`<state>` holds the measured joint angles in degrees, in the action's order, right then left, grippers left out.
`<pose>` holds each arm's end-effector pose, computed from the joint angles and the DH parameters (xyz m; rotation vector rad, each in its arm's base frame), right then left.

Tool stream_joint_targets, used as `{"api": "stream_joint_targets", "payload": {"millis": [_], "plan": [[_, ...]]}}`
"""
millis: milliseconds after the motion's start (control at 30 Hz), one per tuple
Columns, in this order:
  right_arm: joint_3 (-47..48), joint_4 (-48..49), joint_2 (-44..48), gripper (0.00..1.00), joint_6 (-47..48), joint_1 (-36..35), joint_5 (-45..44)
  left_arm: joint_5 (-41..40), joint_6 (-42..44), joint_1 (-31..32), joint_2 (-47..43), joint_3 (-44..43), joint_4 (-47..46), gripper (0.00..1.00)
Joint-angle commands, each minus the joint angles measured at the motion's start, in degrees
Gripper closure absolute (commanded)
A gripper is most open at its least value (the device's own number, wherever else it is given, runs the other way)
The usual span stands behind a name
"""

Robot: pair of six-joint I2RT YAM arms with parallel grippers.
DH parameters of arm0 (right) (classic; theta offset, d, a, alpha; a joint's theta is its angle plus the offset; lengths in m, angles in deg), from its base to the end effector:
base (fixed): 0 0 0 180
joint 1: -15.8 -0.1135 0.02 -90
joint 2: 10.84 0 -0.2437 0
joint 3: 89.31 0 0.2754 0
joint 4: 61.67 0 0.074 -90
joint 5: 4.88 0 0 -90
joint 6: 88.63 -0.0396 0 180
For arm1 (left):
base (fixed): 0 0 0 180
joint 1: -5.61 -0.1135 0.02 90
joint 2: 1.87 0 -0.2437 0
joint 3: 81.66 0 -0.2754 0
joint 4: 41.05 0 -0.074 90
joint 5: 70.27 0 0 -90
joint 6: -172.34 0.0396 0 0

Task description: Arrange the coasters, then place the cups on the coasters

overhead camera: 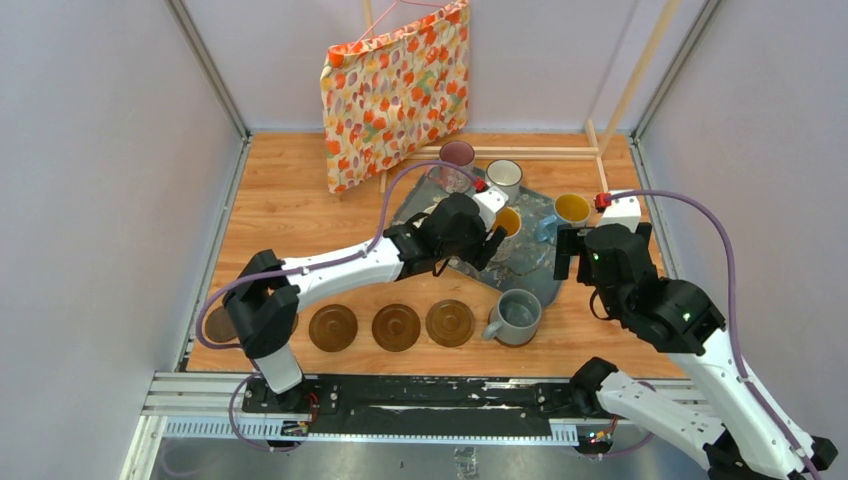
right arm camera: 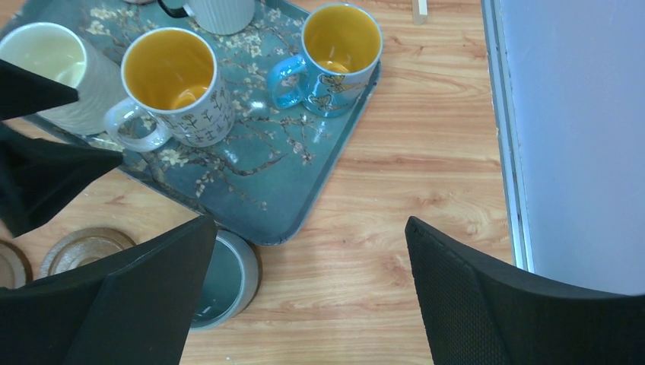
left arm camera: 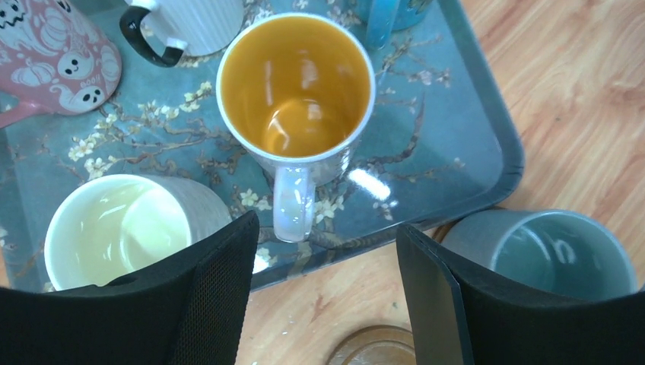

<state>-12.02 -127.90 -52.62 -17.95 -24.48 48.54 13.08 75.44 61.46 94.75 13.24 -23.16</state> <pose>0.1323 0.0812 0.3818 0.0060 1.9935 -0.0079 0.2377 -0.3423 0.2449 0.8149 1.9644 -0.5411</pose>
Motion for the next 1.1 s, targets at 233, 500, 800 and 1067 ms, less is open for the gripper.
{"api": "stream_joint_targets", "payload": {"millis": [233,500,800,1067], "plan": [[3.2,-2.3,1.2,0.0,0.9,-0.3,1.2,3.5,5.2,-2.3,11.0,-9.5,6.7,0.28],[3.4,-3.2,1.7,0.0,0.9,-0.3,0.8,2.4,6.8,-2.7,16.1,-13.2,7.4,0.31],[2.7,-3.3,1.4,0.0,0.6,-0.3,0.7,3.0,8.5,-3.4,19.9,-15.9,8.2,0.41],[2.4,-3.3,1.3,0.0,0.6,-0.3,0.3,3.3,9.3,-3.6,21.7,-17.3,8.5,0.62]]}}
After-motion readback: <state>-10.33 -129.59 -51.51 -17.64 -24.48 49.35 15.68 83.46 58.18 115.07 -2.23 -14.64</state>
